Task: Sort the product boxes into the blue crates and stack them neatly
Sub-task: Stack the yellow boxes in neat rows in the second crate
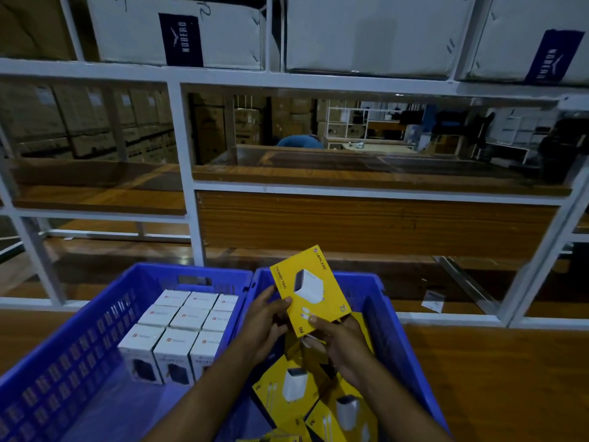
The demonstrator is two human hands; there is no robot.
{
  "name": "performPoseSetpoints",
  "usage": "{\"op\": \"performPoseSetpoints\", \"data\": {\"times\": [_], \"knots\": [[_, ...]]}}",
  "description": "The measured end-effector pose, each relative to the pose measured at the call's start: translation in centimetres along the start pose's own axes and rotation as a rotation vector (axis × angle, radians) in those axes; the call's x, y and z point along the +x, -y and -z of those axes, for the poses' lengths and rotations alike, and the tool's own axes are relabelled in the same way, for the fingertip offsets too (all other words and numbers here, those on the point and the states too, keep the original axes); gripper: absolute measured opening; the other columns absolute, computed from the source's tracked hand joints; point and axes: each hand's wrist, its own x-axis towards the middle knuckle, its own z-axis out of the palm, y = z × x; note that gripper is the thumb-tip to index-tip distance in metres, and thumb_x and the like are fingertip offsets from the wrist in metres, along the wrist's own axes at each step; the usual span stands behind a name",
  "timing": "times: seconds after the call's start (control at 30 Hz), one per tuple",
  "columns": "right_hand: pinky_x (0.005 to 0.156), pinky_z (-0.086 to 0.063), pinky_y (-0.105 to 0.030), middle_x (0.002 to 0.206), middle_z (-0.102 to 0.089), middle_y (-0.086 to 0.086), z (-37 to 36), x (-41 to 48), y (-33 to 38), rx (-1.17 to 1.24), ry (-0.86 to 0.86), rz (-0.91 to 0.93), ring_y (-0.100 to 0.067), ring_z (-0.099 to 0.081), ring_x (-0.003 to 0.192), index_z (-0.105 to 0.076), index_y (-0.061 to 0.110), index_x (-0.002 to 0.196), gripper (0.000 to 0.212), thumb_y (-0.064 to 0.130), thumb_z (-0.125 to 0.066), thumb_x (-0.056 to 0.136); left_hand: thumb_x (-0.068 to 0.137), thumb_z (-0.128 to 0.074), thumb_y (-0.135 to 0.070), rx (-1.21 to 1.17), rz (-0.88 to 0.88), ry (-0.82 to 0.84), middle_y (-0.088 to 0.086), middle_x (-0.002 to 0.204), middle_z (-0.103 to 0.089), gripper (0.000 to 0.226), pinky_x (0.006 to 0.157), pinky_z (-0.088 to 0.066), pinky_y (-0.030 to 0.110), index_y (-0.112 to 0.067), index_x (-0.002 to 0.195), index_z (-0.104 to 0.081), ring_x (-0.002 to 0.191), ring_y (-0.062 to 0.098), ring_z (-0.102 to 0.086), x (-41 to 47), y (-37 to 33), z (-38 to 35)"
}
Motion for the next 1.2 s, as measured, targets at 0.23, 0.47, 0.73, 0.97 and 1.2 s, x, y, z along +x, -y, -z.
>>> {"op": "performPoseSetpoints", "data": {"times": [0.23, 0.47, 0.73, 0.97, 1.2], "knots": [[0.057, -0.057, -0.032, 0.101, -0.072, -0.008, 1.3, 0.9, 1.6, 0.08, -0.288, -0.122, -0.026, -0.071, 0.083, -0.055, 0.02, 0.12, 0.042, 0.017, -0.076, 0.084, 0.097, -0.058, -0.021, 0.18, 0.016, -0.08, 0.014, 0.108, -0.073, 0.023, 0.09, -0.056, 0.051, -0.011, 0.117, -0.064, 0.097, 0.032, -0.071, 0.0, 0.1, -0.3], [0.039, -0.05, -0.022, 0.074, -0.062, -0.011, 4.2, 1.2, 3.5, 0.0, -0.497, -0.181, -0.023, -0.059, 0.063, -0.063, 0.006, 0.088, 0.013, 0.018, -0.067, 0.092, 0.097, -0.051, -0.019, 0.567, 0.096, -0.161, 0.019, 0.076, -0.058, 0.021, 0.066, -0.048, 0.045, -0.006, 0.084, -0.061, 0.065, 0.028, -0.054, -0.1, 0.7, -0.5], [0.036, -0.051, -0.023, 0.084, -0.061, -0.013, 4.0, 1.6, 2.5, 0.052, -0.412, -0.367, -0.024, -0.06, 0.069, -0.059, 0.008, 0.089, 0.019, 0.025, -0.06, 0.097, 0.104, -0.045, -0.016, 1.044, 0.375, 0.146, 0.019, 0.136, -0.057, 0.036, 0.104, -0.04, 0.032, 0.004, 0.133, -0.055, 0.113, 0.027, -0.057, -1.2, 3.0, -1.0], [0.049, -0.057, -0.032, 0.091, -0.061, -0.012, 3.6, 2.2, 0.4, 0.037, -0.403, -0.361, -0.025, -0.061, 0.08, -0.057, 0.011, 0.093, 0.013, 0.023, -0.061, 0.097, 0.089, -0.065, -0.015, 1.198, 0.38, 0.162, 0.012, 0.063, -0.056, 0.032, 0.053, -0.039, 0.027, -0.009, 0.06, -0.053, 0.05, 0.018, -0.046, 0.0, 2.1, -0.2], [0.064, -0.055, -0.035, 0.094, -0.063, -0.013, 3.7, 2.8, -0.6, 0.022, -0.409, -0.344, -0.026, -0.063, 0.084, -0.06, 0.011, 0.092, 0.012, 0.022, -0.063, 0.095, 0.087, -0.068, -0.015, 1.108, 0.451, 0.354, 0.0, 0.067, -0.068, 0.014, 0.055, -0.046, 0.027, -0.003, 0.085, -0.075, 0.058, 0.015, -0.058, -0.4, 2.5, -1.1]]}}
